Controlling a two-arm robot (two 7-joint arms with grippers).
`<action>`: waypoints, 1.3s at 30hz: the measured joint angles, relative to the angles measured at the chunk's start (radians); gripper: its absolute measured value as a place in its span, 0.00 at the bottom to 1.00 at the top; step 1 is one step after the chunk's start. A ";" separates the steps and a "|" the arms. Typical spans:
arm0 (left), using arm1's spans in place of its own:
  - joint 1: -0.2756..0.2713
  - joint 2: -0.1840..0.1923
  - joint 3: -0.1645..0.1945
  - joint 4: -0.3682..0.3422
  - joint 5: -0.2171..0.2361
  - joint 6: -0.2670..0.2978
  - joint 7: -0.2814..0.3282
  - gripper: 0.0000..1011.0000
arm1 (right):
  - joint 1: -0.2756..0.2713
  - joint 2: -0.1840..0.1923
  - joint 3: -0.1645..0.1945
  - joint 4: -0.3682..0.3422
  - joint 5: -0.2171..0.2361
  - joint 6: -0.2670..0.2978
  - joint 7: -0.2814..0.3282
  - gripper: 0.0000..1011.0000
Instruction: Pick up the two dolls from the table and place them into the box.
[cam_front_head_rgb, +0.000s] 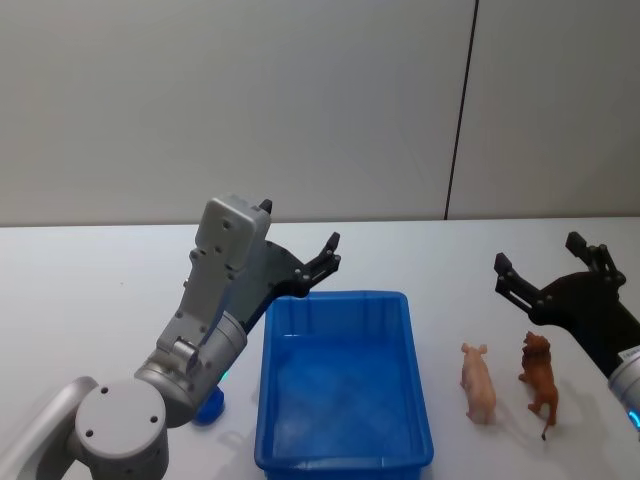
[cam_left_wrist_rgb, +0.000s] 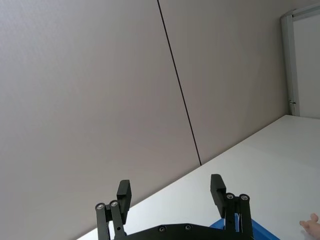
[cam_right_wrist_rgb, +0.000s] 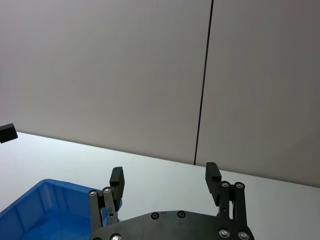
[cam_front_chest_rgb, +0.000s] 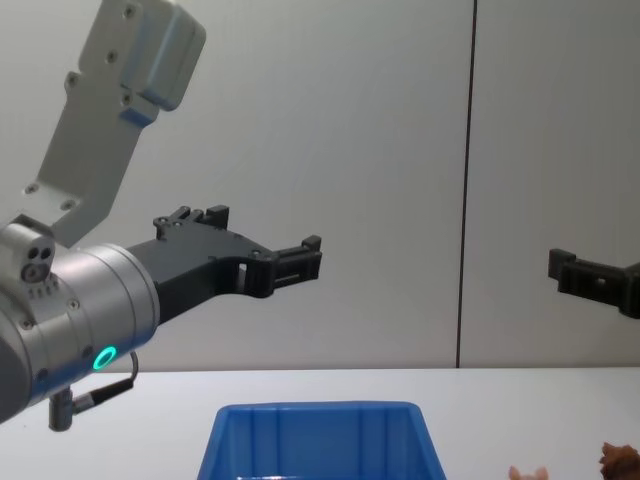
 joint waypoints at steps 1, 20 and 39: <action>0.000 0.000 0.000 0.000 0.000 0.000 0.000 0.99 | 0.000 0.000 0.000 0.000 0.000 0.000 0.000 0.99; 0.000 0.000 0.000 0.000 0.000 0.000 0.000 0.99 | -0.081 0.077 0.050 -0.043 0.051 0.024 -0.028 0.99; 0.000 0.000 0.000 0.000 0.000 0.000 0.000 0.99 | -0.096 0.097 0.051 -0.011 -0.007 0.196 -0.039 0.99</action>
